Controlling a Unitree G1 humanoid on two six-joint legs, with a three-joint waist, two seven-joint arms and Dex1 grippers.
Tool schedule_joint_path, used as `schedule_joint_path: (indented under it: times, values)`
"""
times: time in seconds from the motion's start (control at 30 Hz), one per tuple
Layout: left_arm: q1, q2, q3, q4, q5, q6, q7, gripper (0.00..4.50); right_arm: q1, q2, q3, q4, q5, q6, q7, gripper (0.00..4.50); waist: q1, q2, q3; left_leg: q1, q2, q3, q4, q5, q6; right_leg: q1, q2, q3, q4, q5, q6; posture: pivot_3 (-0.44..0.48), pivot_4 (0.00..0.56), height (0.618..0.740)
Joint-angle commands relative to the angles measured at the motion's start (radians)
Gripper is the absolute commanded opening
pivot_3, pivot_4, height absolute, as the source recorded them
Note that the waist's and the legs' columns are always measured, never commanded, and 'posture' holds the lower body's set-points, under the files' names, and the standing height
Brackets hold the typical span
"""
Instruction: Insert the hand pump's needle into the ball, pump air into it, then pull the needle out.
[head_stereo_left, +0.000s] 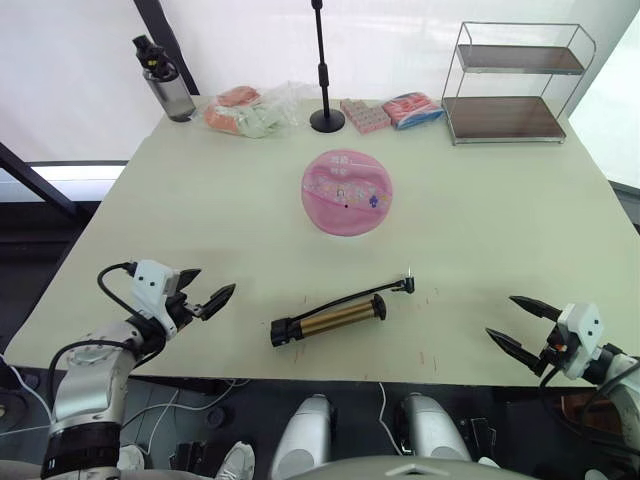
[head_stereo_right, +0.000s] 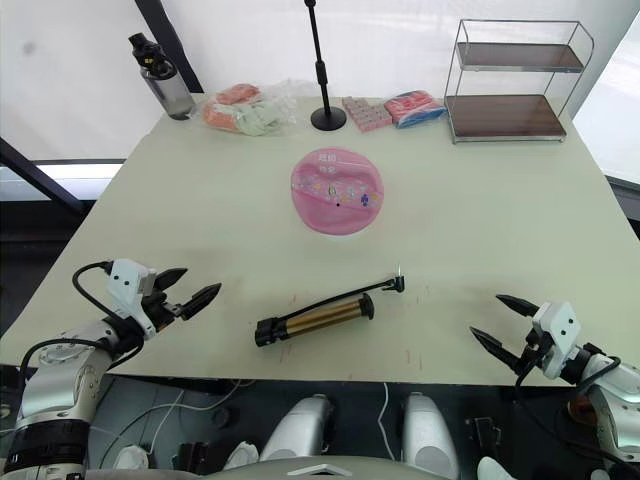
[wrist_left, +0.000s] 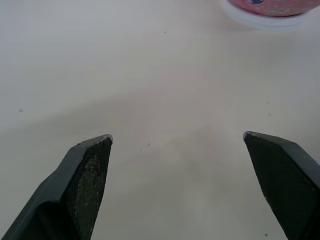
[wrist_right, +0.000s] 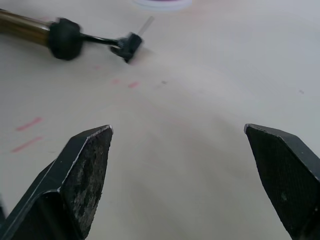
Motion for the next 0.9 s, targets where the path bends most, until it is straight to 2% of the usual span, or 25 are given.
schedule_joint_path:
  times: [0.03, 0.23, 0.4, 0.73, 0.9]
  values:
    - [-0.035, 0.040, -0.045, -0.069, -0.003, 0.026, -0.057, 4.50, 0.015, -0.022, -0.027, -0.066, 0.057, -0.012, 0.063, 4.42, 0.000, 0.000, 0.000, 0.000, 0.000, 0.000, 0.000, 0.000, 0.000, 0.000, 0.000, 0.000, 0.000, 0.000, 0.000, 0.000, 0.150, 0.740]
    - [-0.114, 0.074, -0.172, -0.164, -0.014, 0.120, -0.153, 4.50, 0.056, -0.039, -0.031, -0.194, 0.122, 0.035, 0.105, 4.42, 0.000, 0.001, 0.001, 0.000, 0.000, -0.001, 0.001, 0.000, 0.000, 0.001, 0.001, -0.001, 0.000, 0.000, 0.000, 0.000, 0.150, 0.740]
    - [-0.216, 0.076, -0.279, -0.178, 0.023, 0.156, -0.203, 4.50, 0.073, -0.048, -0.042, -0.258, 0.147, 0.064, 0.107, 4.42, 0.001, 0.002, 0.001, 0.000, 0.001, -0.001, 0.003, 0.000, 0.000, 0.002, 0.001, -0.001, 0.000, 0.000, 0.000, 0.000, 0.150, 0.740]
    - [-0.453, 0.013, -0.530, -0.059, 0.160, 0.164, -0.292, 4.50, 0.072, -0.048, -0.052, -0.305, 0.139, 0.084, 0.082, 4.42, 0.001, 0.003, 0.003, 0.000, 0.001, -0.002, 0.005, 0.000, 0.000, 0.004, 0.002, -0.002, -0.001, 0.001, 0.001, 0.000, 0.150, 0.740]
    - [-0.538, -0.042, -0.611, 0.019, 0.220, 0.145, -0.313, 4.50, 0.092, -0.047, -0.064, -0.327, 0.141, 0.087, 0.075, 4.42, -0.002, 0.003, 0.004, 0.000, 0.001, -0.001, 0.005, 0.000, 0.000, 0.004, 0.003, -0.001, -0.001, 0.001, 0.001, 0.000, 0.150, 0.740]
